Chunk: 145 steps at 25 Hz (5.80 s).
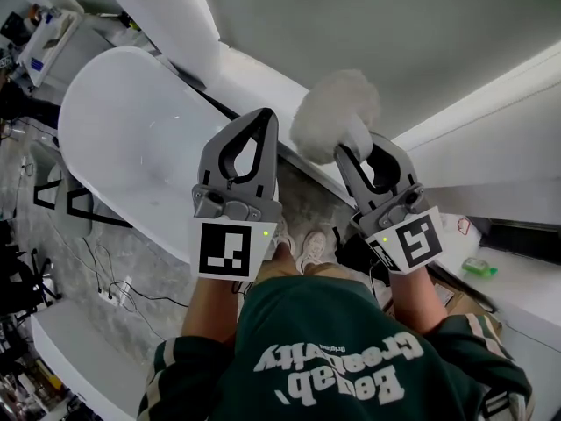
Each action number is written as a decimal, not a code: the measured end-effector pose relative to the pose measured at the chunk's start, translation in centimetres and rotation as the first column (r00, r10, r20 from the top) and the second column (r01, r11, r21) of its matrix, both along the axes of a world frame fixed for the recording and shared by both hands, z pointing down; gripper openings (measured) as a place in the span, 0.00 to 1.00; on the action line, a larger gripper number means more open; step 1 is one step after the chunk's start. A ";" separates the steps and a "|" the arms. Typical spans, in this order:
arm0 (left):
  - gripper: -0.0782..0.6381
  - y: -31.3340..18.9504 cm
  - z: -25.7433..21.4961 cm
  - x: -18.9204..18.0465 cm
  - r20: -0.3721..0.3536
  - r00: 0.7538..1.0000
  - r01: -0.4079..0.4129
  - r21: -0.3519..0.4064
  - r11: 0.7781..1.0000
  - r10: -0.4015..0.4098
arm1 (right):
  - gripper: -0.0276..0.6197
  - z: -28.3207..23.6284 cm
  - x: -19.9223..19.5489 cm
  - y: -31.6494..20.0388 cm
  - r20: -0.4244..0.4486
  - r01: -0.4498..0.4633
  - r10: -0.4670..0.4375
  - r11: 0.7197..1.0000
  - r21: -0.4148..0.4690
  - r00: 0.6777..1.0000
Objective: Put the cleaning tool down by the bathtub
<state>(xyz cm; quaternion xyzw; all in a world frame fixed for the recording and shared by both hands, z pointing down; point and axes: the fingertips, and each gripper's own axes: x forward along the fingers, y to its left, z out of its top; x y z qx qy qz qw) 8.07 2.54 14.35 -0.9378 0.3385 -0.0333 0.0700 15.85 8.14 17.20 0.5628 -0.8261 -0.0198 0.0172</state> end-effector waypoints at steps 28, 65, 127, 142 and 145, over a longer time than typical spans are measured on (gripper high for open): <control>0.12 -10.3 2.3 -5.1 0.041 0.999 0.013 0.026 1.000 -0.014 | 0.18 3.3 -4.4 -10.5 -0.032 -0.015 0.012 0.995 -0.100 0.999; 0.12 -22.0 11.9 -5.8 0.082 0.973 0.223 -0.097 0.970 -0.216 | 0.18 22.1 -5.6 -29.5 -0.096 0.237 -0.312 0.859 -0.454 0.945; 0.12 -25.0 27.0 -8.2 0.102 0.926 0.378 -0.317 0.870 -0.365 | 0.18 59.8 -5.5 -35.3 -0.179 0.081 -0.491 0.462 -0.883 0.853; 0.12 -25.0 27.3 -8.4 0.084 0.925 0.378 -0.310 0.873 -0.371 | 0.18 62.2 -4.8 -35.7 -0.217 -0.019 -0.461 0.397 -0.918 0.860; 0.12 -25.0 27.5 -8.4 0.083 0.925 0.378 -0.310 0.872 -0.371 | 0.19 62.6 -5.0 -35.9 -0.207 -0.024 -0.428 0.394 -0.919 0.880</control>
